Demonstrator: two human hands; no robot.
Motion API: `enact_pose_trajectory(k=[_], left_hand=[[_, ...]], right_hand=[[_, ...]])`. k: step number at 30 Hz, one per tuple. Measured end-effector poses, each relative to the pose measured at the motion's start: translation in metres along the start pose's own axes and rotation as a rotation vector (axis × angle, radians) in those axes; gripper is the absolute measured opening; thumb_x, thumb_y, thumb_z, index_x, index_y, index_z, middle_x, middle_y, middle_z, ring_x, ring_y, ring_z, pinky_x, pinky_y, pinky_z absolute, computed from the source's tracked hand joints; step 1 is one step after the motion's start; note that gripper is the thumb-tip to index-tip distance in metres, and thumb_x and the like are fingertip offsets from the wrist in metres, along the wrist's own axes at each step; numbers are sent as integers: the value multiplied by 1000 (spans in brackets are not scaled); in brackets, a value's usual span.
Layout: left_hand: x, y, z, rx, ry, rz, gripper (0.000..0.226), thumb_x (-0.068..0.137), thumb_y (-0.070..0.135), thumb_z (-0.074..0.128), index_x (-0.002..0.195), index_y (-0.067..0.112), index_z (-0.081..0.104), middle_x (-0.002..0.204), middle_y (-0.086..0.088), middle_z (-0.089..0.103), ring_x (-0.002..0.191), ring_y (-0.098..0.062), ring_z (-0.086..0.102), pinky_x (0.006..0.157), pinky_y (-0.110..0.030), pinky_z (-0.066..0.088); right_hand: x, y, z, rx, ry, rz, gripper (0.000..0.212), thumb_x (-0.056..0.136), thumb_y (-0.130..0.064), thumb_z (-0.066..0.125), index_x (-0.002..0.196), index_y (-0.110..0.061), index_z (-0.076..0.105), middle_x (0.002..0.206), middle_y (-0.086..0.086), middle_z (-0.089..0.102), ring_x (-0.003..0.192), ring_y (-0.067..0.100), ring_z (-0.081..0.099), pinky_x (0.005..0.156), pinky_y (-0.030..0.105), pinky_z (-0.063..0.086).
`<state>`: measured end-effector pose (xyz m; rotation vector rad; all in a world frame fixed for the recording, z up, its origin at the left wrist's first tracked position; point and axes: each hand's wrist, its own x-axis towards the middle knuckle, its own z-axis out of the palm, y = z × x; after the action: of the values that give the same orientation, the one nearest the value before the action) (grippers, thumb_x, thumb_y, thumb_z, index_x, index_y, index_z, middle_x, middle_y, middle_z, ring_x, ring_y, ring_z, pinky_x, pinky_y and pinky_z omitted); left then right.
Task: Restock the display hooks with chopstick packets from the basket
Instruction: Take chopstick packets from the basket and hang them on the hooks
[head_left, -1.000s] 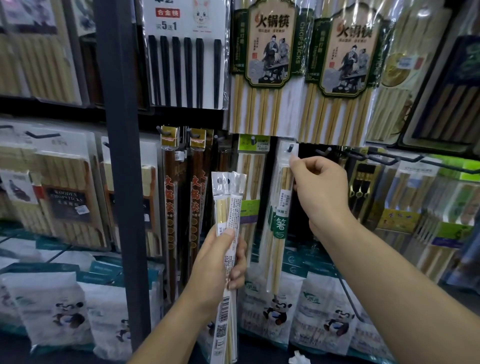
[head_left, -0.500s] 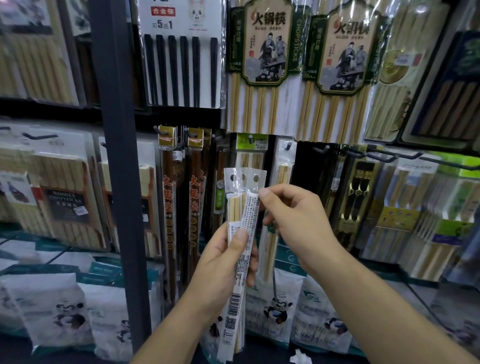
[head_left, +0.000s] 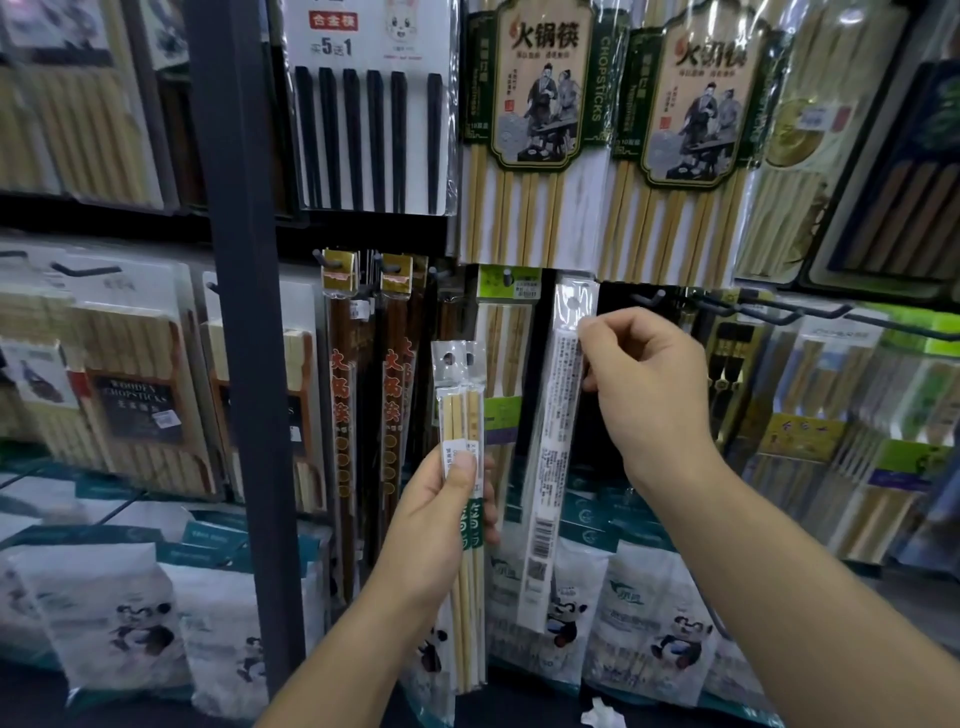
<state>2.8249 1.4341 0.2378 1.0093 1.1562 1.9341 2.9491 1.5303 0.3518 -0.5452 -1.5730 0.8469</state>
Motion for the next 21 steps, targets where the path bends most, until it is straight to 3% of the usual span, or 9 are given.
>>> enact_pose_trajectory(k=[5, 10, 14, 18, 21], left_hand=[[2, -2, -1, -1, -18, -10, 33, 89, 48, 54, 94, 19, 71, 74, -1, 61, 64, -12, 61, 58, -25, 56], [2, -4, 0, -8, -25, -9, 36, 90, 46, 54, 100, 15, 69, 75, -2, 61, 65, -13, 61, 59, -26, 56], [1, -3, 0, -8, -27, -17, 32, 87, 48, 55, 96, 23, 73, 74, 0, 62, 66, -12, 62, 59, -26, 56], [1, -1, 1, 18, -41, 3, 28, 88, 49, 56, 98, 31, 75, 73, 4, 63, 66, -11, 62, 60, -25, 55], [0, 0, 1, 49, -55, 56, 27, 91, 46, 55, 100, 26, 70, 78, -1, 68, 66, -13, 61, 59, -25, 54]], right_hand=[[10, 1, 1, -103, 56, -71, 29, 98, -24, 64, 72, -11, 65, 59, -8, 52, 57, 7, 47, 54, 20, 42], [19, 4, 3, -128, 107, -24, 29, 97, -27, 63, 73, -12, 67, 59, -7, 55, 58, 8, 51, 60, 31, 50], [22, 10, 5, -130, 124, 11, 28, 96, -27, 64, 72, -13, 67, 56, -9, 56, 55, 5, 52, 55, 20, 47], [20, 19, 3, -163, 117, 27, 31, 97, -31, 64, 73, -11, 66, 54, -9, 53, 53, 5, 49, 59, 26, 44], [16, 22, 1, -159, 130, 41, 27, 96, -36, 66, 76, -18, 67, 56, -13, 55, 54, 2, 50, 59, 24, 44]])
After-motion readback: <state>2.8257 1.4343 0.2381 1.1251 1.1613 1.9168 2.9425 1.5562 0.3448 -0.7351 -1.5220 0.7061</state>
